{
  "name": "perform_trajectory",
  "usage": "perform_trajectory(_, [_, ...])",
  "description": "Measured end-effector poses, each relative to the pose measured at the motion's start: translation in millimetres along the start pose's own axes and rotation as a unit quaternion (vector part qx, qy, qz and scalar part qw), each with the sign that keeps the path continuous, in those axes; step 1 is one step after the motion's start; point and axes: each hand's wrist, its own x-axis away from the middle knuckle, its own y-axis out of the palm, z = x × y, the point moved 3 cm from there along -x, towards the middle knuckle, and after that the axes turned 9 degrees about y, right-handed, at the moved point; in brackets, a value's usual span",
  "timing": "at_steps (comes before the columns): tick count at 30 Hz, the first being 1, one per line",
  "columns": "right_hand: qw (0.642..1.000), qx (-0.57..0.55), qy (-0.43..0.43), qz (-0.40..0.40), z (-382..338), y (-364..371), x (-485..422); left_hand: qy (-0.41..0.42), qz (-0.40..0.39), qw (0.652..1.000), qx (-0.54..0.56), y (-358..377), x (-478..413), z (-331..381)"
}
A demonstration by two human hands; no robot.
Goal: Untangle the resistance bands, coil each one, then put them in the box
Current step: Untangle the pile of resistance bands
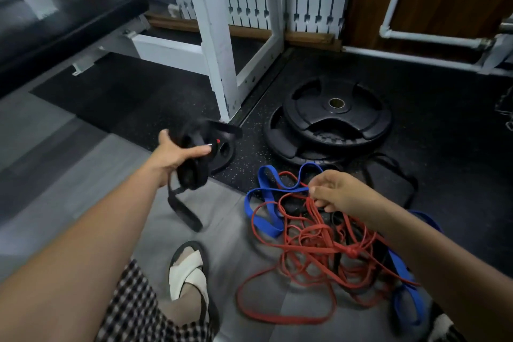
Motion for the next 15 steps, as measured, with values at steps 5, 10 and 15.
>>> perform_trajectory(5, [0.999,0.038,0.001,-0.002,1.4,3.2,-3.2,-0.132,0.086,0.987,-0.012,-20.7,10.9,-19.6])
perform_trajectory(10, [0.995,0.099,0.006,-0.025,6.8,7.2,10.4,-0.064,-0.056,0.994,-0.065,1.1,31.9,7.2])
perform_trajectory(15, [0.971,0.231,0.03,-0.06,31.2,5.7,36.9,0.077,-0.155,0.971,-0.164,42.5,60.8,28.5])
